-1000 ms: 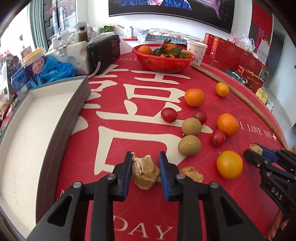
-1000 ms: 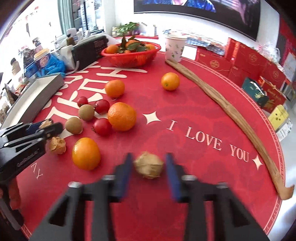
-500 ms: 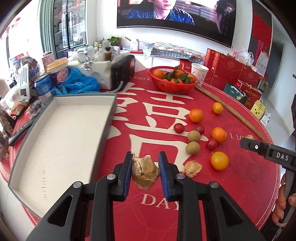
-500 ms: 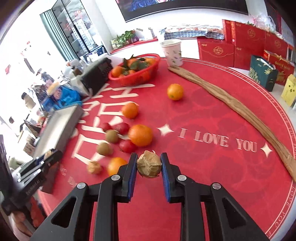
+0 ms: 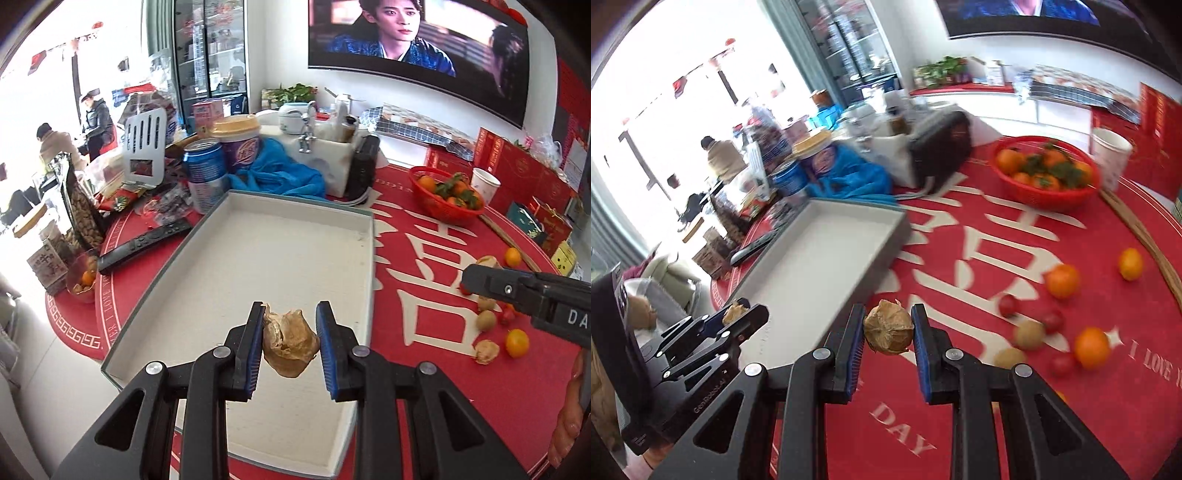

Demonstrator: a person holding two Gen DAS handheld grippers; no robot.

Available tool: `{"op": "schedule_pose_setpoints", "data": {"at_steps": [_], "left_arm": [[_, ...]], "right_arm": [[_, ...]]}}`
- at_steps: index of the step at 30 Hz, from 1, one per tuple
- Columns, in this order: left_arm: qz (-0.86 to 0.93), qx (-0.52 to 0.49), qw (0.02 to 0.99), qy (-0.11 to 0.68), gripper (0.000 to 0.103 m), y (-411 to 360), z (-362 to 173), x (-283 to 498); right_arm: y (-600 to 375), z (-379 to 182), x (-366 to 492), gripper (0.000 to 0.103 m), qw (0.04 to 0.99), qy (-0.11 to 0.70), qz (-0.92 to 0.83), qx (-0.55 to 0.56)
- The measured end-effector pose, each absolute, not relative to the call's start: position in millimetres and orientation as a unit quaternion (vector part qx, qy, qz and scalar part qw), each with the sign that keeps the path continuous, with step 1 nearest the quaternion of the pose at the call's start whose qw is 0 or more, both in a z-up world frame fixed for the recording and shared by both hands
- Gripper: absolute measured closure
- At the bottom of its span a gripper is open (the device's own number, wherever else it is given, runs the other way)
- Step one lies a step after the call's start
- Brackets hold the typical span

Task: Organize fruits
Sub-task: 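Carry both held beige fruits over the white tray with both grippers, then open the left gripper over the tray while the right gripper releases its fruit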

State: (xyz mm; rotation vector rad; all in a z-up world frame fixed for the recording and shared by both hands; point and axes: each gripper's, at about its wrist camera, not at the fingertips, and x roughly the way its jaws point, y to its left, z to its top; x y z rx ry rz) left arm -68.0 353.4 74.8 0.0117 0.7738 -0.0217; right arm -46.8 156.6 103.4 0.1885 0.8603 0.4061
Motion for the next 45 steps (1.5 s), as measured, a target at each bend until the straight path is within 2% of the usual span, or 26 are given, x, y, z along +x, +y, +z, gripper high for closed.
{"op": "schedule_pose_setpoints", "data": {"at_steps": [14,36,39,40,41,43,44,45], "left_arm": [[0.010,-0.020,0.915,0.402,0.073,391,43,-51],[0.011,-0.016,0.902,0.431,0.073,399,13,-37],[0.014,-0.017,0.902,0.430,0.070,398,12,-37],[0.016,-0.016,0.903,0.429,0.061,397,13,-37],[0.015,-0.015,0.904,0.427,0.044,397,14,-38],[0.020,-0.013,0.910,0.415,0.020,396,19,-42],[0.021,-0.011,0.914,0.404,0.019,396,23,-45],[0.022,-0.008,0.919,0.394,0.019,395,27,-47]], "right_arm": [[247,82,-6,0.077,0.860,0.456,0.225,0.028],[287,44,4,0.077,0.843,0.498,0.196,-0.051],[285,48,5,0.077,0.846,0.492,0.199,-0.049],[285,49,5,0.077,0.847,0.490,0.201,-0.048],[285,50,6,0.076,0.847,0.489,0.205,-0.045],[284,54,5,0.064,0.849,0.484,0.211,-0.036],[284,56,5,0.038,0.851,0.479,0.214,-0.032],[283,59,4,0.019,0.853,0.474,0.218,-0.027]]}}
